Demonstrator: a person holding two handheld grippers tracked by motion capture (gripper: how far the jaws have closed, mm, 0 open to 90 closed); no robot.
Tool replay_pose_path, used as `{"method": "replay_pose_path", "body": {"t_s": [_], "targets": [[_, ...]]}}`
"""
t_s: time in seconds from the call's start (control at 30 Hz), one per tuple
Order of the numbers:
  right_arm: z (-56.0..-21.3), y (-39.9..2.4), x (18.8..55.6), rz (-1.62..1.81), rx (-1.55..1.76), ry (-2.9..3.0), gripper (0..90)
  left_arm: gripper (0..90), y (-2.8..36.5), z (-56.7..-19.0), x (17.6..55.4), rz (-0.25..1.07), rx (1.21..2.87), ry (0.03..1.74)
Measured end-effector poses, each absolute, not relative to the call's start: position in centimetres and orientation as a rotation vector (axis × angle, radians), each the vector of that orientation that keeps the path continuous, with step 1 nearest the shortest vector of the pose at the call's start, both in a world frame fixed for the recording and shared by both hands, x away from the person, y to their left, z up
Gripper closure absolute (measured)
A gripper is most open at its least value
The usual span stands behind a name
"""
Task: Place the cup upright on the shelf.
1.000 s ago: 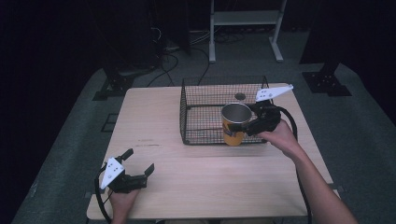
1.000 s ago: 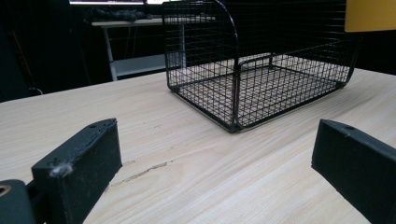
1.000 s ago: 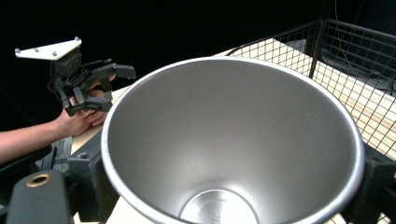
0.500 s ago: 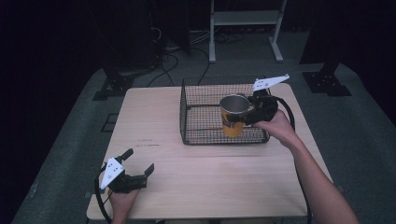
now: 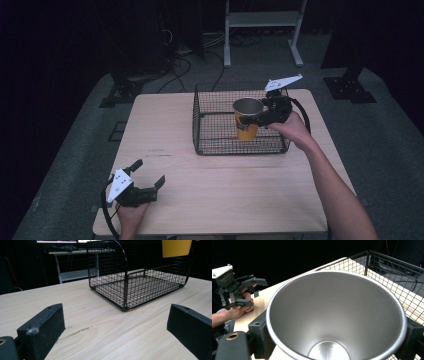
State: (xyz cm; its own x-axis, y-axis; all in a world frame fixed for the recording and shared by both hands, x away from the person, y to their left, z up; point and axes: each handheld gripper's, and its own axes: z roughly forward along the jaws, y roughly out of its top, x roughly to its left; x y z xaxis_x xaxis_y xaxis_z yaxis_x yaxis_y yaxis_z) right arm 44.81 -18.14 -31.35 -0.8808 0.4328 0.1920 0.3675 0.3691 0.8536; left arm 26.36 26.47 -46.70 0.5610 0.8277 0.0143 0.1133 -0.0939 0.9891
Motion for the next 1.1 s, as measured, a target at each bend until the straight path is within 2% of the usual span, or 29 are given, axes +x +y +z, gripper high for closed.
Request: {"method": "replay_pose_path", "body": {"t_s": [1.1], "targets": [[-32.2, -16.2, 49.2, 1.527, 0.783, 2.599, 12.0, 0.8, 26.6, -46.7, 26.3, 0.721, 1.565, 0.822]]}}
